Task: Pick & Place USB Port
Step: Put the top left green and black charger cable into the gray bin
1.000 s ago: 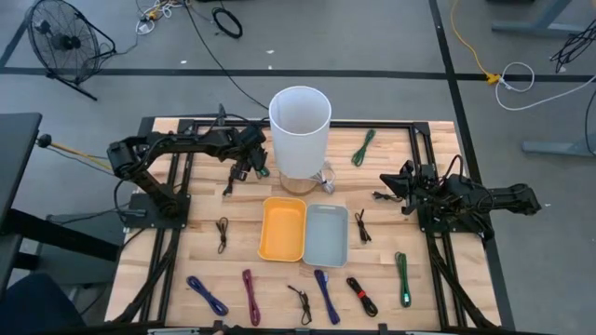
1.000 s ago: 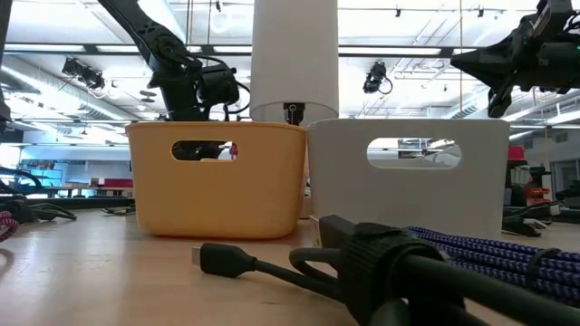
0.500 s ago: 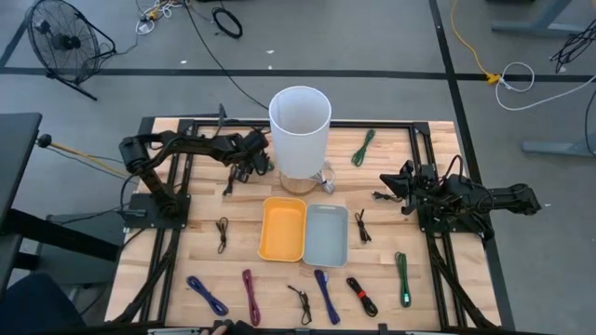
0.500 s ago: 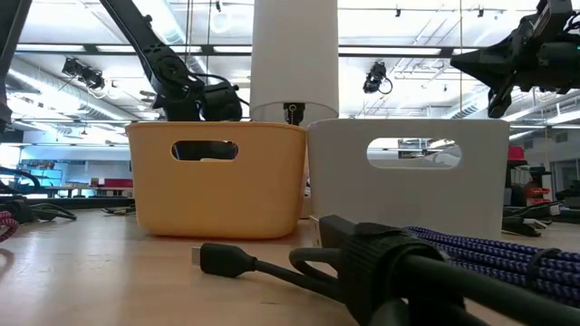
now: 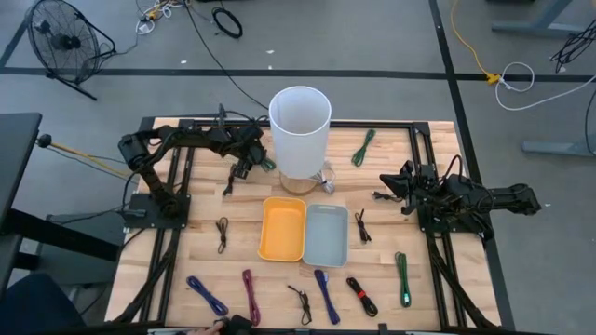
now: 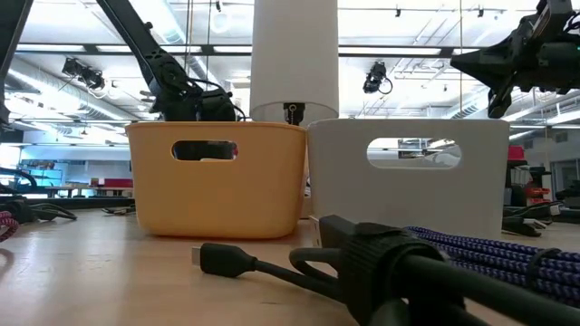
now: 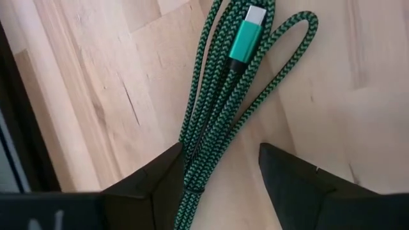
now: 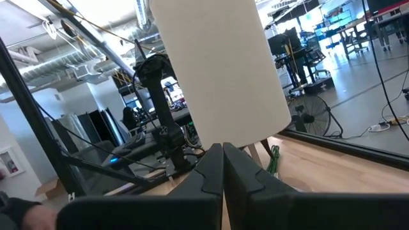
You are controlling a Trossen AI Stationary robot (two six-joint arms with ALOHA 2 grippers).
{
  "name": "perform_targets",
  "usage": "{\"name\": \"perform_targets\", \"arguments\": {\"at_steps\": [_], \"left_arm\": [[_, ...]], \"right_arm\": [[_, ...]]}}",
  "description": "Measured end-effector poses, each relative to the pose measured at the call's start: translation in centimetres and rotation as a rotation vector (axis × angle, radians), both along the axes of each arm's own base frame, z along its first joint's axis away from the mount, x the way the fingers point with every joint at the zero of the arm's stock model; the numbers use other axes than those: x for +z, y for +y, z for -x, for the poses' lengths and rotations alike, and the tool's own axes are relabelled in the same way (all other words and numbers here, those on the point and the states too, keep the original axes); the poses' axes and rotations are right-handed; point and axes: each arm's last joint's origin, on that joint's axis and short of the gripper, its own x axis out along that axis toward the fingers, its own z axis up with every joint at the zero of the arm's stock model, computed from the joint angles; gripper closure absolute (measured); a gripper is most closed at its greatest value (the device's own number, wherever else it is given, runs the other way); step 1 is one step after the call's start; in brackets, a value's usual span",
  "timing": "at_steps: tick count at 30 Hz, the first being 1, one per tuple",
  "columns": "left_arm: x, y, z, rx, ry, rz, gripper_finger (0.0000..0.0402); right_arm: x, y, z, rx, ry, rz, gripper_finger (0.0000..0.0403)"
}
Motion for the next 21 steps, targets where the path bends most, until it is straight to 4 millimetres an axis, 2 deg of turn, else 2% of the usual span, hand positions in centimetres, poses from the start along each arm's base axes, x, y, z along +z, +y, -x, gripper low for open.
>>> {"name": "perform_targets", "arguments": {"at_steps": [8, 21], "left_arm": [[-0.18, 0.88, 0.62, 0.028, -0.085, 0.097, 0.0211], [-0.35, 0.5, 0.39, 0.084, -0.083, 0.12, 0.0223]], "right_arm": [[0.0, 0.0, 0.0, 0.0, 0.0, 0.0, 0.0398], [0.0, 0.0, 0.0, 0.0, 0.0, 0.0, 0.0398]]}}
